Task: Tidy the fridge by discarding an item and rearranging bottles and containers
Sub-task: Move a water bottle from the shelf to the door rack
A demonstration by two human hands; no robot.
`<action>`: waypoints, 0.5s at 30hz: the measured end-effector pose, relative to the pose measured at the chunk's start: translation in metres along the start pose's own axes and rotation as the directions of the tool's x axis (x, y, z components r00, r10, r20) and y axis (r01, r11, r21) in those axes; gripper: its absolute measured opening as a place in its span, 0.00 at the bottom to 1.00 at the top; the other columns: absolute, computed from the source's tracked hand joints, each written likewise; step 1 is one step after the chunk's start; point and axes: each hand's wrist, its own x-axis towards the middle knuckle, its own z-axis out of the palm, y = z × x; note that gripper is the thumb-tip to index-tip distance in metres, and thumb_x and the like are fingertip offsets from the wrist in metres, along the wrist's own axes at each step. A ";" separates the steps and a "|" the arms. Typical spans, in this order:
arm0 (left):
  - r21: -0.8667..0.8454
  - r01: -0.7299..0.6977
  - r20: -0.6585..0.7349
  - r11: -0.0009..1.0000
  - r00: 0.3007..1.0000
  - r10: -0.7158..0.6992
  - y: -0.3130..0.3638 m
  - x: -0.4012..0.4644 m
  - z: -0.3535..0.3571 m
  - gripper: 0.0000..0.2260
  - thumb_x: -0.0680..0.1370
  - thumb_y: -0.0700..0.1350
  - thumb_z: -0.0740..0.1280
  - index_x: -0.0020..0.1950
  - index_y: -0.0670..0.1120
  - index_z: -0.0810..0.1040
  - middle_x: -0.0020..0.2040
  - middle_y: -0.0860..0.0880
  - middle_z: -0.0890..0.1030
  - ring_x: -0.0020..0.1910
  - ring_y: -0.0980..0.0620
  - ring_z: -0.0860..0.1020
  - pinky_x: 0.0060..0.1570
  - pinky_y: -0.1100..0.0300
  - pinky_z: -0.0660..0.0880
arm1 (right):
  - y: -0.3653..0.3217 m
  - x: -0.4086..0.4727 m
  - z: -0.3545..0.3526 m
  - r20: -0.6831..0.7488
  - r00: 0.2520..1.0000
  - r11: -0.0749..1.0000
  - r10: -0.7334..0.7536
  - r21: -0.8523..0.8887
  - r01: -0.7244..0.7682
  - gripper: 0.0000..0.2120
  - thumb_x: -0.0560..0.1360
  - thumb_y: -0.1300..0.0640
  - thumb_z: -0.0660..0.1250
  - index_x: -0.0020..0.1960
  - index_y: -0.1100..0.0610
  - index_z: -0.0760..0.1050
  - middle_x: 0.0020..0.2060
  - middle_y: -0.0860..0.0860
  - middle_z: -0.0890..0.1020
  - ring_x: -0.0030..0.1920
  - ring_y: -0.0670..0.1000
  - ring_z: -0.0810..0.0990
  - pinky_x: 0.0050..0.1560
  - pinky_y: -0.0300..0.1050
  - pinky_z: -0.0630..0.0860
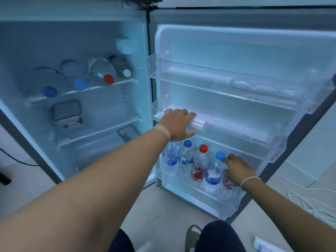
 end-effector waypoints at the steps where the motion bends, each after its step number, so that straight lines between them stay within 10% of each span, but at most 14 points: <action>1: 0.004 -0.004 -0.008 1.000 1.000 0.004 -0.001 -0.003 0.001 0.28 0.78 0.58 0.58 0.75 0.49 0.59 0.72 0.46 0.68 0.71 0.44 0.66 0.73 0.47 0.58 | -0.005 -0.002 -0.003 0.000 1.000 1.000 -0.015 0.005 0.015 0.20 0.76 0.59 0.58 0.68 0.58 0.67 0.63 0.57 0.71 0.63 0.58 0.72 0.59 0.49 0.73; 15: -0.096 0.208 -0.022 0.973 0.977 -0.211 -0.064 -0.081 0.007 0.30 0.79 0.54 0.59 0.78 0.48 0.52 0.79 0.42 0.55 0.77 0.44 0.56 0.76 0.51 0.55 | -0.108 -0.024 -0.022 -0.057 0.966 0.962 -0.251 0.094 0.256 0.16 0.76 0.56 0.58 0.62 0.58 0.73 0.59 0.56 0.74 0.57 0.59 0.76 0.52 0.46 0.73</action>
